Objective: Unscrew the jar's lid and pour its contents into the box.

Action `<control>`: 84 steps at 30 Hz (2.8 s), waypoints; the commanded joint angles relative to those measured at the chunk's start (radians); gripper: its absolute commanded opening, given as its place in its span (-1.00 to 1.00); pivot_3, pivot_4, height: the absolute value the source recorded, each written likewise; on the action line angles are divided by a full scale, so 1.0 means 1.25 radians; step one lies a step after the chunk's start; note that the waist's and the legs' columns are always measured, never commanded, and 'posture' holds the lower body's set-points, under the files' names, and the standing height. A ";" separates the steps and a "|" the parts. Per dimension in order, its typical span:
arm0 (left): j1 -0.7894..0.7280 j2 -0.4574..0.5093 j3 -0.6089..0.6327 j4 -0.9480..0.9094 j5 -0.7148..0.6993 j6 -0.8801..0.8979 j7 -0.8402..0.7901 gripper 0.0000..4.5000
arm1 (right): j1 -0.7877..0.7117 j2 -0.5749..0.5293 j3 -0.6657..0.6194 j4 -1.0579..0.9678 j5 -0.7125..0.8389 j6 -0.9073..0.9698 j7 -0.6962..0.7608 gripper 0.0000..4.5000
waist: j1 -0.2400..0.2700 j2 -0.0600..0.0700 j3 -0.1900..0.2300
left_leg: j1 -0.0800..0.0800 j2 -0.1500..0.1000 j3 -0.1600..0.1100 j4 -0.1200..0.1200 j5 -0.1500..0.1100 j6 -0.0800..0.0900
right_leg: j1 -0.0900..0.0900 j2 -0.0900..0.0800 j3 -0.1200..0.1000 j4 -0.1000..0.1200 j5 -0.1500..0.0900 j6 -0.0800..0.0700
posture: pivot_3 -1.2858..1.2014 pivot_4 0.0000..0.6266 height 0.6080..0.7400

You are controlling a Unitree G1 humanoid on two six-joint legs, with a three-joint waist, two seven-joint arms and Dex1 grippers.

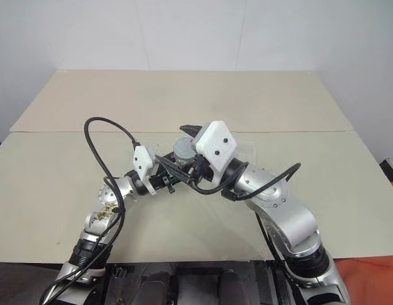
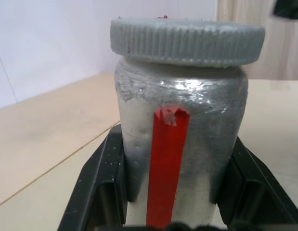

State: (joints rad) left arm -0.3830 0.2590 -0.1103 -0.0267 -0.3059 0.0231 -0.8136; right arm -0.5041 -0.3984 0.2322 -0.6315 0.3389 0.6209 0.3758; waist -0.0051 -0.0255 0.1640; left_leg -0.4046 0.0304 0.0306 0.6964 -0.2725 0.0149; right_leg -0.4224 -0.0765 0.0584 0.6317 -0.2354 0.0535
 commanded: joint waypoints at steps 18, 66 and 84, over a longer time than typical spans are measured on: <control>0.033 0.034 0.052 -0.083 -0.147 0.035 -0.068 -0.13 | 0.008 0.021 -0.059 0.022 -0.026 -0.012 0.021 0.97 | -0.007 0.000 0.000 | 0.000 0.000 -0.001 0.000 0.000 0.000 | 0.000 0.000 0.000 0.000 0.000 0.000 | 0.03 -0.52 1.00; 0.013 0.038 0.048 -0.001 -0.088 -0.025 -0.123 -0.13 | 0.012 -0.035 -0.041 -0.002 0.020 -0.072 0.142 0.97 | -0.006 0.000 0.000 | 0.000 0.000 -0.001 0.000 0.000 0.000 | 0.001 0.000 0.000 0.000 0.000 0.000 | 0.03 -0.52 1.00; 0.016 0.032 0.045 -0.005 -0.080 -0.027 -0.125 -0.13 | -0.003 0.017 -0.032 0.020 0.018 -0.002 0.123 0.97 | -0.006 0.000 0.000 | 0.000 0.000 0.000 0.000 0.000 0.000 | 0.000 0.000 0.000 0.000 0.000 0.000 | 0.03 -0.52 1.00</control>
State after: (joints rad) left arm -0.3538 0.3045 -0.0511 -0.0040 -0.3975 0.0196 -0.9664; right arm -0.5027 -0.3793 0.2199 -0.5682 0.3385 0.6079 0.5265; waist -0.0130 -0.0254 0.1640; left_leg -0.4040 0.0303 0.0302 0.6965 -0.2725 0.0150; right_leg -0.4218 -0.0763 0.0585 0.6317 -0.2353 0.0536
